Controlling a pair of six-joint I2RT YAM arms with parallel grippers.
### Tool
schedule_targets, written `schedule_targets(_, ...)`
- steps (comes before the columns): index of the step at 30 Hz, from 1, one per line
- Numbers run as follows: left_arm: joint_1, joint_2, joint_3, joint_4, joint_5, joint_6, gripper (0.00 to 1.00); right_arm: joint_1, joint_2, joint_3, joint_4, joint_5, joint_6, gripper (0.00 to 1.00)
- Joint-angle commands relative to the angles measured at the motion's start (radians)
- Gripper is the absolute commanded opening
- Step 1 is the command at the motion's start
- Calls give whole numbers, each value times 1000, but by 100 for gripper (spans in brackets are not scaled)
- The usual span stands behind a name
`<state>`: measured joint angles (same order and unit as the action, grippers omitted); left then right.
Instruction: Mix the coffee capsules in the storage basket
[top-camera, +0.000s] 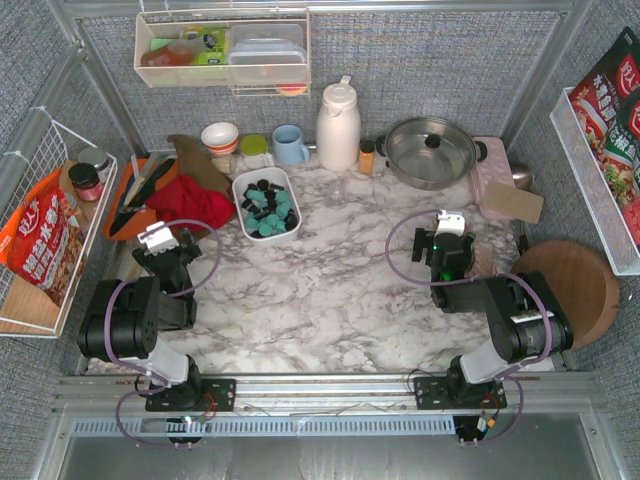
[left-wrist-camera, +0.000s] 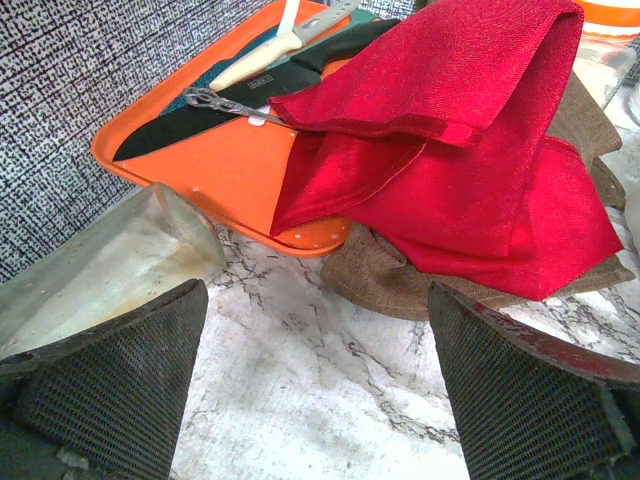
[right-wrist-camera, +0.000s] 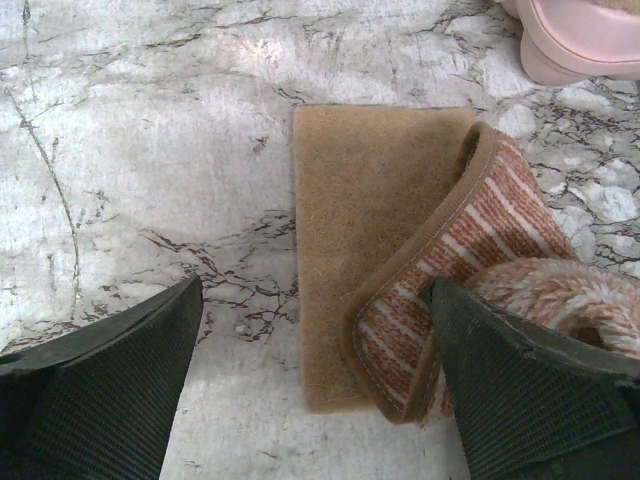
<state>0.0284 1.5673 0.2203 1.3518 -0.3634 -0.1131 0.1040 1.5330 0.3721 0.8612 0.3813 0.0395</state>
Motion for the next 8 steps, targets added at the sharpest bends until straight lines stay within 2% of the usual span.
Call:
schedule_targets(1,0,0,-1,15,9,-8,99,-3,-4,15,-4,-10,8,99)
schedule_targets(8,1,0,-1,15,9,-8,99,-42,-10,28,-40,-90,22,99)
